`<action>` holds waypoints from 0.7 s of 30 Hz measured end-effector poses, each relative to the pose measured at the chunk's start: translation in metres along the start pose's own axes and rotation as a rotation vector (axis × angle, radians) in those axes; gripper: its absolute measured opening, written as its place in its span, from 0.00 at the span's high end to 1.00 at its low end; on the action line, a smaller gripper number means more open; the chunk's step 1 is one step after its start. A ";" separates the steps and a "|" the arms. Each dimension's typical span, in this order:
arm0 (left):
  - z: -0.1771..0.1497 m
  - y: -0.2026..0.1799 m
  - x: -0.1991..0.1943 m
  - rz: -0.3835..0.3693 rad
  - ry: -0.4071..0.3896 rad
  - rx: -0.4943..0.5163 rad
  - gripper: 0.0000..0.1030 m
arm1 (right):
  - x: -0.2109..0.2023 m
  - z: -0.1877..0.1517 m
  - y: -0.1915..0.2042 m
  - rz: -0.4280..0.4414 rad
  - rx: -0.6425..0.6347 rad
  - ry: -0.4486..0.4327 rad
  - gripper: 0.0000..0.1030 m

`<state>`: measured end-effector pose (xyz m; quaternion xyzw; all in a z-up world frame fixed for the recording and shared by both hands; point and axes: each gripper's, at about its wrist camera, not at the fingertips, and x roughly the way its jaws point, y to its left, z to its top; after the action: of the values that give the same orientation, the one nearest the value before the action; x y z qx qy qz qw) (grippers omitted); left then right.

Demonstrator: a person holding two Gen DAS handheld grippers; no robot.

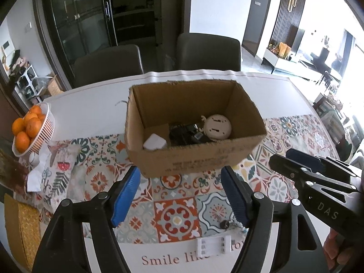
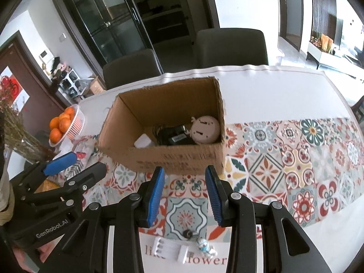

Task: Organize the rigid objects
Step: 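Withdraw both open grippers from the box back toward the table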

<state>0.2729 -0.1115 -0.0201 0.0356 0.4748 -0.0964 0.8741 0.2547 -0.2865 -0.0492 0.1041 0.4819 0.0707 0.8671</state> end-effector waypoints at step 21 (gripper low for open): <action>-0.079 -0.031 0.012 -0.026 0.124 -0.034 0.28 | 0.000 -0.069 -0.027 0.012 -0.026 0.097 0.59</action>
<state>0.2079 -0.1309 -0.0729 0.0203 0.5299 -0.0970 0.8423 0.1963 -0.3052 -0.0915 0.0924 0.5219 0.0871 0.8435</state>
